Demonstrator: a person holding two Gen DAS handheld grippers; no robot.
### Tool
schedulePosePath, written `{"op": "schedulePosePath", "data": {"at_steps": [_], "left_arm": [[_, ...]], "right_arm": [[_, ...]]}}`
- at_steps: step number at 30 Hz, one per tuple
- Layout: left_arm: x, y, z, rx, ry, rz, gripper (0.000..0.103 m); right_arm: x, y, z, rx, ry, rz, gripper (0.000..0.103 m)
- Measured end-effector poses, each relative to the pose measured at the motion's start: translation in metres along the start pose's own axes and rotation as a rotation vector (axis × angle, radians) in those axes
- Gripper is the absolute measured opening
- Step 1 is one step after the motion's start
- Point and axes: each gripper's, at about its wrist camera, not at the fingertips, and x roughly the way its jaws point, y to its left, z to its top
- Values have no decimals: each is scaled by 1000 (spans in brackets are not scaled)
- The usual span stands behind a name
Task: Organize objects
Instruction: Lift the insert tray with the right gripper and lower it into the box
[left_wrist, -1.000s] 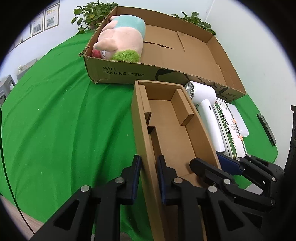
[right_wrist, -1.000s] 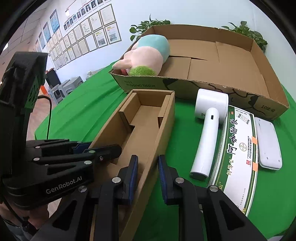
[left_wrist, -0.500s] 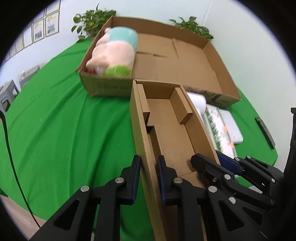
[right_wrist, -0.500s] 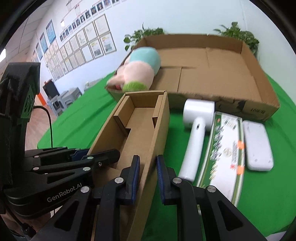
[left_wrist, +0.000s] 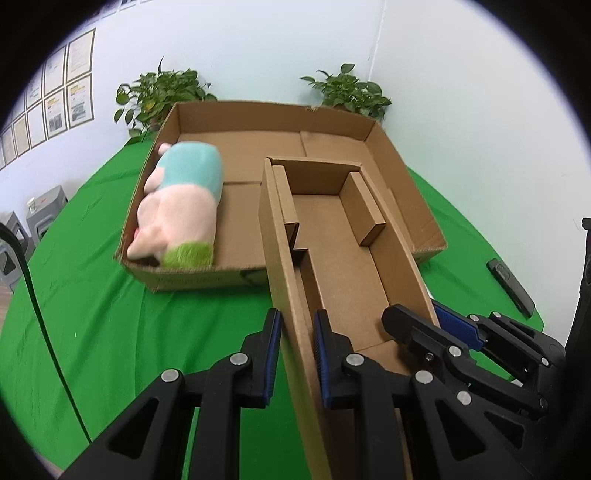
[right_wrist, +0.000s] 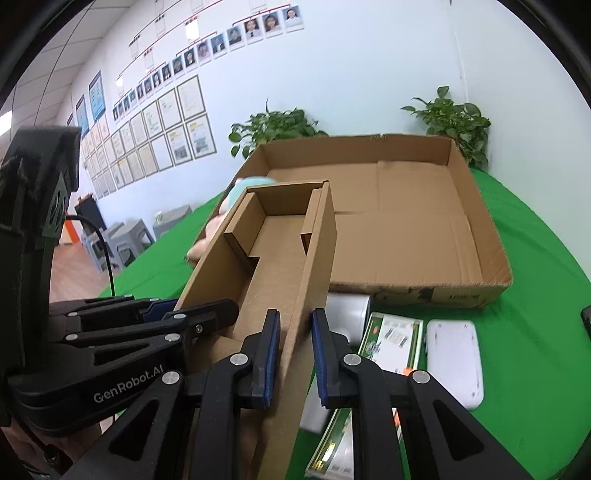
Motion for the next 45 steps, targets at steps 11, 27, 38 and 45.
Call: {"op": "schedulePosePath", "data": {"at_steps": [11, 27, 38, 45], "left_arm": [[-3, 0, 75, 38, -131, 15, 17], [46, 37, 174, -6, -118, 7, 17], [99, 48, 167, 1, -55, 65, 16], [131, 53, 162, 15, -13, 116, 16]], "right_arm": [[6, -11, 82, -44, -99, -16, 14], [93, -24, 205, -35, -136, -36, 12], [169, -47, 193, 14, -76, -5, 11], [225, -71, 186, 55, -2, 16, 10]]}}
